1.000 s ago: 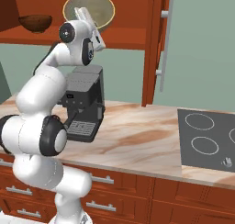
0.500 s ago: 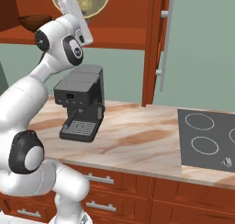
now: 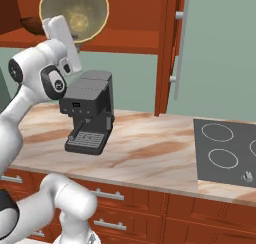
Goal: Take the smaller bowl and place it next to the appetizer plate on the dining counter , and place the larger bowl next to the plate with cooked food.
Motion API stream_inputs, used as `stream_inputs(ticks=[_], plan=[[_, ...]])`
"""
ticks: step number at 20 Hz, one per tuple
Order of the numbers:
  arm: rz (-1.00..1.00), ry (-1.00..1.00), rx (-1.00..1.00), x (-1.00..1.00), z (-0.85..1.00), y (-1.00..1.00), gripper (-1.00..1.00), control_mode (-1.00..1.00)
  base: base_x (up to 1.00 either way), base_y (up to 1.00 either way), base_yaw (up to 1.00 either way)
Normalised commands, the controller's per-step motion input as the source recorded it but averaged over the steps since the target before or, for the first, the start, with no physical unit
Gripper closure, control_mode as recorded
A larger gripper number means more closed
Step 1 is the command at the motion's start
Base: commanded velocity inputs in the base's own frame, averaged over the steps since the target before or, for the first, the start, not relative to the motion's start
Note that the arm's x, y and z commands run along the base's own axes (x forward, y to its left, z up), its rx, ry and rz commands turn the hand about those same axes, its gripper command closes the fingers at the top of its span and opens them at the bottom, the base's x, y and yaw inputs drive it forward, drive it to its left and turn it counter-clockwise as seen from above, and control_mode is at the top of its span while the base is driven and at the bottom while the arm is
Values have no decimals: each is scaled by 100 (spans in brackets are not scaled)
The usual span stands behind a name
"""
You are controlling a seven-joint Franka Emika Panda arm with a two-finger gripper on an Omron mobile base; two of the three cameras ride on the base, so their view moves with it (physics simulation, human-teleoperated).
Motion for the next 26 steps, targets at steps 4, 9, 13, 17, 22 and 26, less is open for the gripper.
stream_inputs(ticks=[4, 9, 13, 17, 22, 26], plan=[[0, -1, 24, -100, -34, -10, 100, -100, 0, 0, 0], [3, 28, 17, -100, -13, -5, 100, -100, 0, 0, 0], [3, 57, -3, -100, -7, 0, 100, -100, 0, 0, 0], [1, 60, -17, -100, -19, -14, 100, -100, 0, 0, 0], [0, 74, -9, -62, -92, -45, 100, -100, 0, 0, 0], [7, 9, -13, 2, -89, -19, 100, -100, 0, 0, 0]])
